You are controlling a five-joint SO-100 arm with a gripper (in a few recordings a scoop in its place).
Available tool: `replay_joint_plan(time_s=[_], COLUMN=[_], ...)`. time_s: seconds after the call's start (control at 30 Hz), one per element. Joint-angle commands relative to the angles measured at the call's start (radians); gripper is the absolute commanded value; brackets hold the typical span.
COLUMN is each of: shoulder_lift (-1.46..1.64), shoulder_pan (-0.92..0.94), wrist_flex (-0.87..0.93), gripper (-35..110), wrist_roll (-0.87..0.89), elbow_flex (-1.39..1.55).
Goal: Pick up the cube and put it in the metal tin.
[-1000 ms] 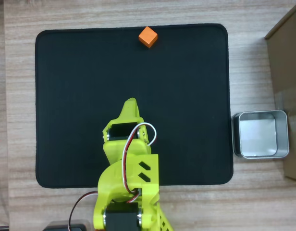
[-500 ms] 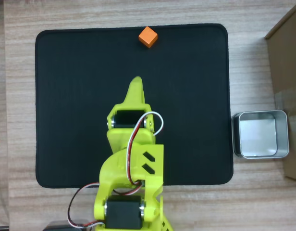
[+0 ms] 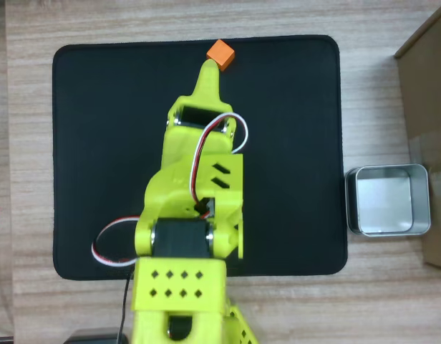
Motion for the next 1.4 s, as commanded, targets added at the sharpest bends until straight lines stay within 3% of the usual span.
replay_joint_plan(time_s=[0.0,0.23,0.53,0.87,1.37], shoulder_lift=[-0.044,-0.440,-0.672,-0.884,-1.108], shoulder_pan=[0.014,0.028,0.052,0.002,0.043], wrist_flex=[0.003,0.003,0.028,0.514,0.514], gripper=[22,22,27,27,27], wrist_roll=[0.037,0.152,0.241,0.330,0.385], elbow_flex=[-0.066,-0.319,-0.517,-0.973,-1.097])
